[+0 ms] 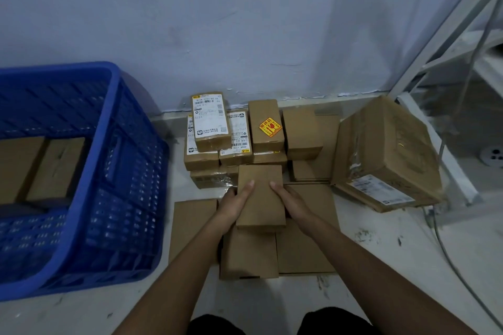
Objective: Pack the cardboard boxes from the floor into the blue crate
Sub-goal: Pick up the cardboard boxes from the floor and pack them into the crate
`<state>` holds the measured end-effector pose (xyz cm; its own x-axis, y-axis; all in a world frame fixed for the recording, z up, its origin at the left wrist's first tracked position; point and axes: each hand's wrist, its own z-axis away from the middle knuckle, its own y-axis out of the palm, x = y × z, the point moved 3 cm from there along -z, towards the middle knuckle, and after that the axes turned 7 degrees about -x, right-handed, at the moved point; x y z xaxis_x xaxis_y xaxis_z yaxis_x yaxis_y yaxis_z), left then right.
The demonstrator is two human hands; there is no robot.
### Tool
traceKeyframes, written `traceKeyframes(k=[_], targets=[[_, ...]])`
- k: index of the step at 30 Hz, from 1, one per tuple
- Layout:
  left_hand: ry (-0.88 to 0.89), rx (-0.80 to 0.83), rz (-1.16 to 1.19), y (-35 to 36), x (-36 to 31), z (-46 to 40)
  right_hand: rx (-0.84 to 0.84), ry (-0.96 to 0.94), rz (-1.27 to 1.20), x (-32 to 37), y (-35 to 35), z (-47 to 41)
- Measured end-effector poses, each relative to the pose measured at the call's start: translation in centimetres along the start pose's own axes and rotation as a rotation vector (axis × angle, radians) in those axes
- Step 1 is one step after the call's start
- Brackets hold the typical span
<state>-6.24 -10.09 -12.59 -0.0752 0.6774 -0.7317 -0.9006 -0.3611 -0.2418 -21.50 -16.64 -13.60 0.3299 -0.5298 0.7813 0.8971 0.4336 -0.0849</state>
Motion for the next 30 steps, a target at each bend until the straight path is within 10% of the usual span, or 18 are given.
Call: traceKeyframes(k=[30], targets=[[-0.105, -0.188, 0.308, -27.3, -39.4, 47.5, 0.046, -0.007, -0.025, 48.3, 6.6, 45.3]])
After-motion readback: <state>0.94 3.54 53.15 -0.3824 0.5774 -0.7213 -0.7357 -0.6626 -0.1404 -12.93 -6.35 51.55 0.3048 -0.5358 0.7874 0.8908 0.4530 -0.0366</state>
